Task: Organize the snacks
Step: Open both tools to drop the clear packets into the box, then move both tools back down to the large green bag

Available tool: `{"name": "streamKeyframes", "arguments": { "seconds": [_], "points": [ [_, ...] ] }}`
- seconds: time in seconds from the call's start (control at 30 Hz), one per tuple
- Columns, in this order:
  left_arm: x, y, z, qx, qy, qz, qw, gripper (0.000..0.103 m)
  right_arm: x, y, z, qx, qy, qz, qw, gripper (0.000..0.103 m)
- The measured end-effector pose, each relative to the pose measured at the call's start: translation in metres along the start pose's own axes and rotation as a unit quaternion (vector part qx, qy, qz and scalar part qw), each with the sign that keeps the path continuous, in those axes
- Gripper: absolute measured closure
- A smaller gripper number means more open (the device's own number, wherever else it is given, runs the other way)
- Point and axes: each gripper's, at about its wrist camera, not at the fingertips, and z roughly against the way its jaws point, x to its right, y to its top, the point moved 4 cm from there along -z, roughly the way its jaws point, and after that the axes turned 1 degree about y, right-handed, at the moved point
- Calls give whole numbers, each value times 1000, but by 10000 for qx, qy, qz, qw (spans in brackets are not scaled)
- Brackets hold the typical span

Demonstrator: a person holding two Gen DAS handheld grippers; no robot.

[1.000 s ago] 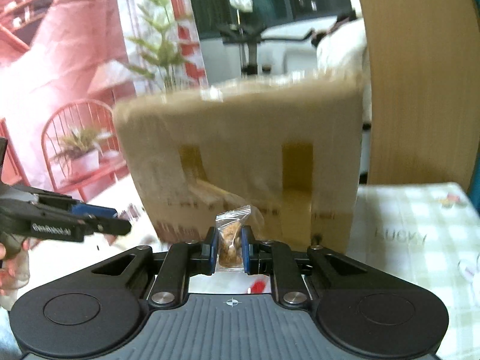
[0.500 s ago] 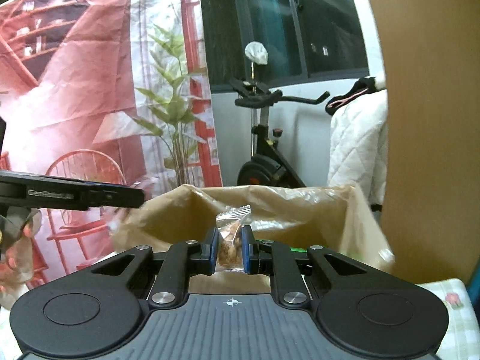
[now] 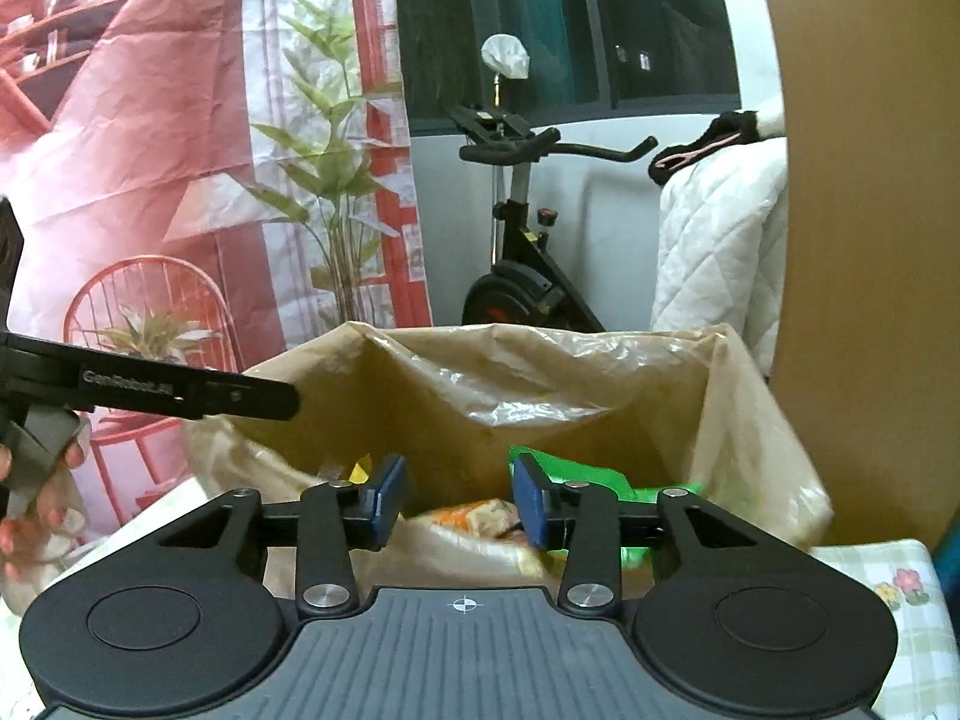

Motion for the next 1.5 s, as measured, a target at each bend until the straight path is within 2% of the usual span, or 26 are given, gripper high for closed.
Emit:
{"name": "streamKeyframes", "arguments": {
  "seconds": [0.13,0.3,0.47,0.73,0.9,1.0,1.07,1.17,1.27,1.4,1.5],
  "points": [
    [-4,-9,31,109,55,-57,9999,34,0,-8,32,139,58,-198,9997,47],
    [-8,-26,63,137,13,-109,9998,34,-8,-30,57,87,46,-182,9998,40],
    [-15,-56,81,-6,128,-319,9994,34,-17,-66,68,-195,111,-309,9993,32],
    [-38,-103,91,-338,169,173,9991,34,-32,-129,71,-653,9,-556,9963,28],
    [-25,-123,78,-547,-110,276,9981,34,-37,-162,75,-1012,-11,-769,9919,28],
    [-12,-138,62,-848,-502,335,9946,34,-42,-181,77,-1208,56,-899,9886,26],
    [-6,-148,50,-1048,-653,445,9913,34,-48,-196,74,-1433,161,-959,9849,23],
    [0,-163,38,-1254,-807,470,9877,34,-52,-210,74,-1479,242,-1104,9825,15],
    [1,-178,26,-1503,-937,511,9829,34,-50,-217,72,-1586,314,-1229,9792,13],
    [-2,-199,16,-1643,-1057,703,9782,34,-44,-221,73,-1612,387,-1409,9761,14],
    [-6,-205,8,-1756,-1361,1096,9688,28,-38,-226,73,-1644,462,-1630,9717,24]
  ]
}}
